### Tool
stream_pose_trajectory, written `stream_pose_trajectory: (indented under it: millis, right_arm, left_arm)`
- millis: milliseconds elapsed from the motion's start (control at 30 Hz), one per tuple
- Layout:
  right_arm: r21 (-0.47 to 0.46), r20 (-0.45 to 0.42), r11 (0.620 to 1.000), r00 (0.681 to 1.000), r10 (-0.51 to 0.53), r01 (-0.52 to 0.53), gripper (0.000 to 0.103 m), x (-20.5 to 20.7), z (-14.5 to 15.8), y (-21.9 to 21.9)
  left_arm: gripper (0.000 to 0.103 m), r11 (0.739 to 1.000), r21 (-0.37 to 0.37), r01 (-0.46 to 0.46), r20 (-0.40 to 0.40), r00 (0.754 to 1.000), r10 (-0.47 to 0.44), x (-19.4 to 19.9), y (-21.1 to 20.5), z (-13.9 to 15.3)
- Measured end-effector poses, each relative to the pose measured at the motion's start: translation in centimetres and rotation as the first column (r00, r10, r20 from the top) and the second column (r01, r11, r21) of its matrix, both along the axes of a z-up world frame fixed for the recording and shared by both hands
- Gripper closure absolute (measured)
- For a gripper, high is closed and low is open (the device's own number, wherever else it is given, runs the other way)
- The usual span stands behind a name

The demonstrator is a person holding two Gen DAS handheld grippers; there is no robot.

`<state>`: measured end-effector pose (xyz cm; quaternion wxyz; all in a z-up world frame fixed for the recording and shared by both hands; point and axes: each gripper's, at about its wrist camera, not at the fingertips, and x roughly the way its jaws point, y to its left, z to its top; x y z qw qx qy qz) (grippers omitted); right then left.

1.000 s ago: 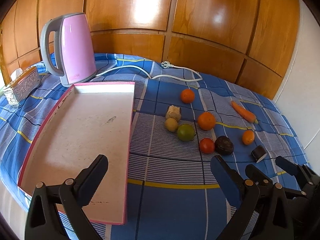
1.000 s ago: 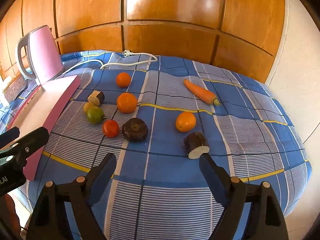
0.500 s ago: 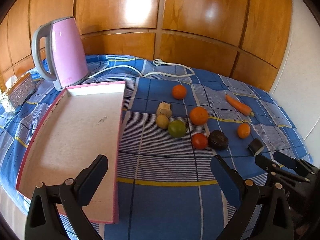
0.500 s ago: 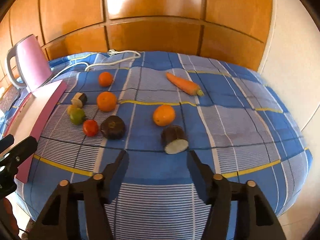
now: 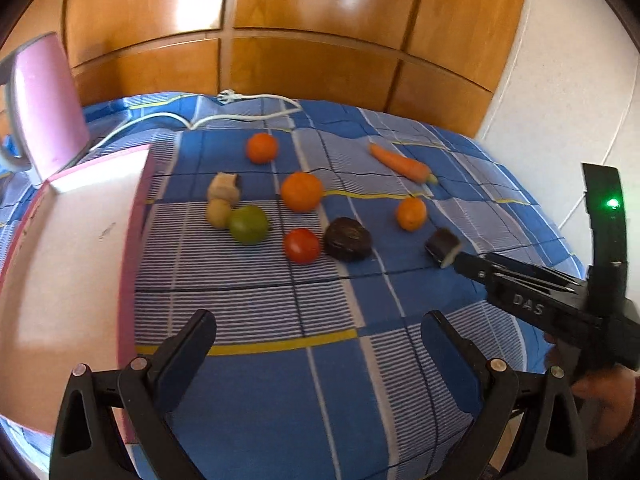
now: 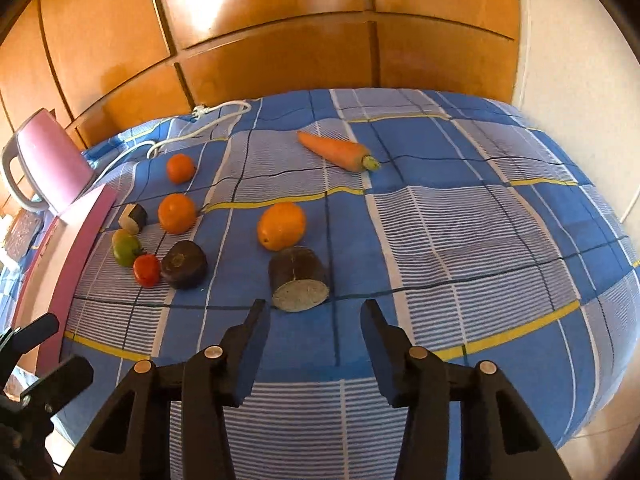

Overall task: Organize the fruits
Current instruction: 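Grasp the dark cylinder with the right tool while the left tool approaches the red tomato, then grasp the red tomato with the left tool while the right tool lifts the cylinder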

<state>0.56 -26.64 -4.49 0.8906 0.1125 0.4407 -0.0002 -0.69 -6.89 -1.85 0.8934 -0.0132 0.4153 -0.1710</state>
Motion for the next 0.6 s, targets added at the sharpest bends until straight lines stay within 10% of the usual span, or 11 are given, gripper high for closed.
stream_pose_trajectory:
  millis: [167,400,600]
  right_arm:
    - [0.000,0.010,0.999,0.999,0.032,-0.032,0.055,0.8,-0.5,0.4]
    - [-0.061,0.006,0.996,0.998,0.060,-0.059,0.067,2.6,-1.6,1.2]
    - [-0.043,0.017,0.996,0.997,0.078,-0.077,0.067,2.5,-2.4,0.8]
  left_arm:
    - [0.001,0.999,0.035,-0.025,-0.023,0.999,0.026,0.6,-0.2,-0.6]
    - [0.044,1.000,0.027,-0.003,-0.063,0.998,0.004,2.4,-0.5,-1.0]
    - [0.059,0.999,0.032,0.041,-0.078,0.996,-0.038,3.7,-2.0,-1.5]
